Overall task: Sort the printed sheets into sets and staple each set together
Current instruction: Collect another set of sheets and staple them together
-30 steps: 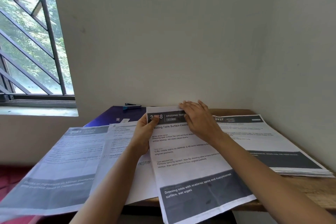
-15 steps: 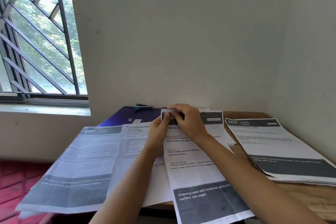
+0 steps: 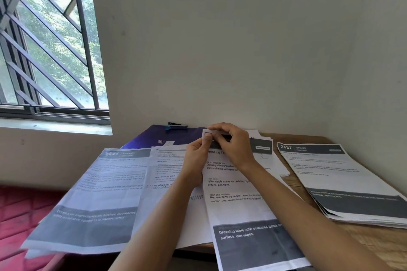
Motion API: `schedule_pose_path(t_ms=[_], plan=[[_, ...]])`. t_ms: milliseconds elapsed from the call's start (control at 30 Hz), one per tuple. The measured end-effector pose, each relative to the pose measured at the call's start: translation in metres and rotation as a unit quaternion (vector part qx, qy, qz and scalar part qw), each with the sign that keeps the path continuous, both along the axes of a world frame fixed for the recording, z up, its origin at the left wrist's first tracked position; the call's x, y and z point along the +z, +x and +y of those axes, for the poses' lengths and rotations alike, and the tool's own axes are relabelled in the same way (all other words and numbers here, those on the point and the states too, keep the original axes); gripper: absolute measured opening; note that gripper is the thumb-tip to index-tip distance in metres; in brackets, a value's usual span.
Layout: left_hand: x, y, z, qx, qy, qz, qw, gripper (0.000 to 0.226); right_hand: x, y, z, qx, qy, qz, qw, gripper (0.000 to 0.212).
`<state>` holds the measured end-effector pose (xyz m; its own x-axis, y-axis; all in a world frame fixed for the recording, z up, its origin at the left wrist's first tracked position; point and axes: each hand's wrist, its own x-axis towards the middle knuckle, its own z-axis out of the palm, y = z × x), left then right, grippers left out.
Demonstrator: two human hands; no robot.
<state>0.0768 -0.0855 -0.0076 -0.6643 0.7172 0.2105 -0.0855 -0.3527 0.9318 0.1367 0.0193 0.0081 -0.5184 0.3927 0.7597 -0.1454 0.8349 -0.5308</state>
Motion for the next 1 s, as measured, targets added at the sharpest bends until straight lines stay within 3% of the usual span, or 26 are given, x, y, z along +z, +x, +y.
schedule_pose_path(t_ms=[167, 600, 1000], plan=[[0.001, 0.0, 0.003, 0.025, -0.019, -0.017, 0.999, 0.046, -0.001, 0.0, 0.0, 0.003, -0.031, 0.012, 0.999, 0.012], [0.003, 0.0, 0.004, -0.001, -0.031, -0.029, 0.999, 0.044, 0.004, -0.001, 0.001, 0.007, -0.088, 0.017, 0.996, 0.005], [-0.002, -0.002, 0.006, -0.016, -0.011, 0.037, 0.999, 0.041, 0.015, 0.003, -0.002, 0.048, -0.123, -0.036, 0.991, 0.007]])
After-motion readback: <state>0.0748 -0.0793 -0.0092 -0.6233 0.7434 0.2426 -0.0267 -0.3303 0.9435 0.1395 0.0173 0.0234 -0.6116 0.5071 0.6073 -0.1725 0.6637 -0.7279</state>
